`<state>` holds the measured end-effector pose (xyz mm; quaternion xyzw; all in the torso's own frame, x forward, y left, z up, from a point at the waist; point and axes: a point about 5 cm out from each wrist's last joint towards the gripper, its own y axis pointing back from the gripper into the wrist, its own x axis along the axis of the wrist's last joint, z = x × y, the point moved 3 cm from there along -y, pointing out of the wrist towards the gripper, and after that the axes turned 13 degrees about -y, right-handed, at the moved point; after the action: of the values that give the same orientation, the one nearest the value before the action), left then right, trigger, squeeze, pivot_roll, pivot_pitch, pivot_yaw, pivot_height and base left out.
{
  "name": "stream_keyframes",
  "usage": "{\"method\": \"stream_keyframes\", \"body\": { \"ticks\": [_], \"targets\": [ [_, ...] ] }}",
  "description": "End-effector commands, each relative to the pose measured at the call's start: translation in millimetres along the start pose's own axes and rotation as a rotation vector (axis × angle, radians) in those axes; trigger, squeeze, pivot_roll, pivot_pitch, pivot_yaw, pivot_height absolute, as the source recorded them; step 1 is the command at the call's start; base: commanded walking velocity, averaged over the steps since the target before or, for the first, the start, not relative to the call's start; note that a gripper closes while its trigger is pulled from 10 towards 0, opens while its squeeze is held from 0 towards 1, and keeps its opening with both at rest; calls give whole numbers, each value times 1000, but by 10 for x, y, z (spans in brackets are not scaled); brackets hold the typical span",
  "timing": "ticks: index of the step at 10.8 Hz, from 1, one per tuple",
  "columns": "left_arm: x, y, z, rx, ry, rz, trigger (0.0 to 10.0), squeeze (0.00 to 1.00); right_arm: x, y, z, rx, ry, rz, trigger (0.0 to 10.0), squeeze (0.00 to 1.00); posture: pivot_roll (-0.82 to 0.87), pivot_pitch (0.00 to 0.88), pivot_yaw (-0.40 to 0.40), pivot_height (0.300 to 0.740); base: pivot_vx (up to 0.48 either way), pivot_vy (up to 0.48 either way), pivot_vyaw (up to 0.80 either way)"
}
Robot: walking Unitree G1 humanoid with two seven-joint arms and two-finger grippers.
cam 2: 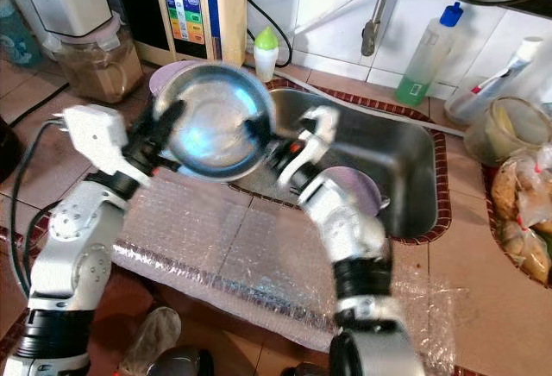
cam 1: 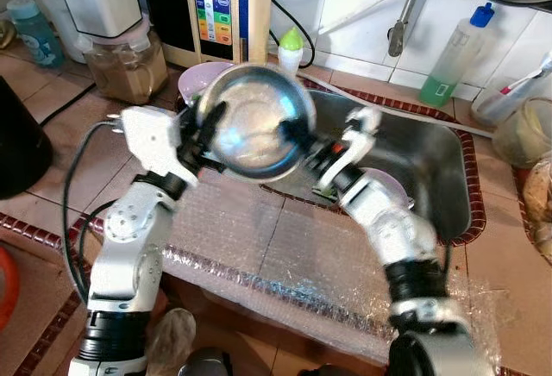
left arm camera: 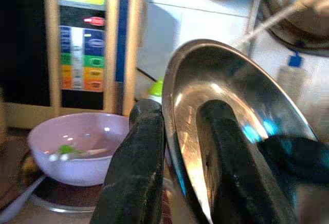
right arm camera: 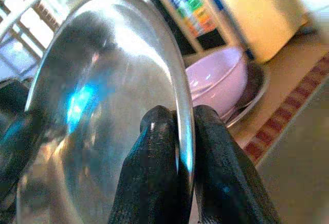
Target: Kitchen organization
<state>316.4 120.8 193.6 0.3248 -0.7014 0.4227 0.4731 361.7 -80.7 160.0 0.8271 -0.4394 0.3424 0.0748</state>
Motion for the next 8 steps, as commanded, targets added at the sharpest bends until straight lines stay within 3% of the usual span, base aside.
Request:
{"method": "stream_keyframes", "body": {
  "ticks": [1, 4, 5, 7, 8],
  "targets": [
    [139, -72, 90, -62, -32, 52, 10000, 1000, 77, 22, 30, -29, 3, 15, 0, 0, 23, 10, -25, 740, 0, 0, 0],
    [166, -129, 100, -64, -46, 58, 10000, 1000, 242, 94, 53, -41, -28, 101, 0, 0, 17, 4, -6, 740, 0, 0, 0],
    [142, -110, 180, -140, -73, 20, 10000, 1000, 403, 100, 32, -32, -57, 171, 0, 0, 13, 1, 3, 740, 0, 0, 0],
    [35, -14, 298, -272, -106, -54, 10000, 1000, 593, 106, 104, -90, -19, 250, 0, 0, 16, 0, 7, 740, 0, 0, 0],
    [-162, 106, 352, -330, -118, -162, 10000, 1000, 802, 196, 307, -278, 100, 356, 0, 0, 15, 0, 9, 740, 0, 0, 0]
  ]
}}
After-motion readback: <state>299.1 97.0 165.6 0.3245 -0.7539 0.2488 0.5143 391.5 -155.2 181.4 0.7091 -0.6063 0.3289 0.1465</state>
